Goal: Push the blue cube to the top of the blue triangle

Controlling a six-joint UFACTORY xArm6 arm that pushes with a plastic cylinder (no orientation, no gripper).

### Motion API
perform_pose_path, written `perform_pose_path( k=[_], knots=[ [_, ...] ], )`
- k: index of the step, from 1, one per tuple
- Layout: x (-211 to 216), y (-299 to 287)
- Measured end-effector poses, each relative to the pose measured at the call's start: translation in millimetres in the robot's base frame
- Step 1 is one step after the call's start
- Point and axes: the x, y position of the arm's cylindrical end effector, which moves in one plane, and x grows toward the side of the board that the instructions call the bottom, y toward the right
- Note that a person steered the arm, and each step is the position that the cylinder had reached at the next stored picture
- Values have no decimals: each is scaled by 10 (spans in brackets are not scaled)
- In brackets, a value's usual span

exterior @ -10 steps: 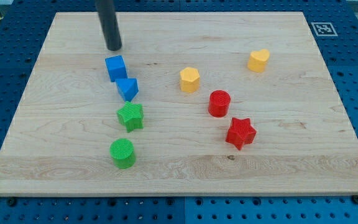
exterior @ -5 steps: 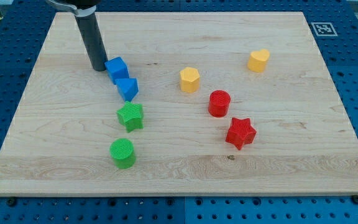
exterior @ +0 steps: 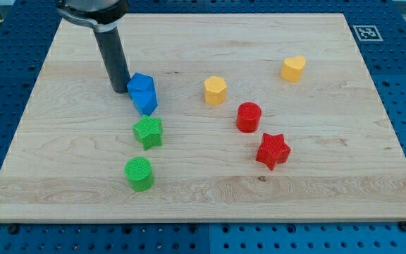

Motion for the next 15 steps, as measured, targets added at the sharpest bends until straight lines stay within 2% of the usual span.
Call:
perform_pose_path(
  k=[4, 6, 8, 11, 15],
  knots=[
    [211, -25],
    [199, -146],
    [-22, -154],
    [22, -145],
    [37, 405]
  ],
)
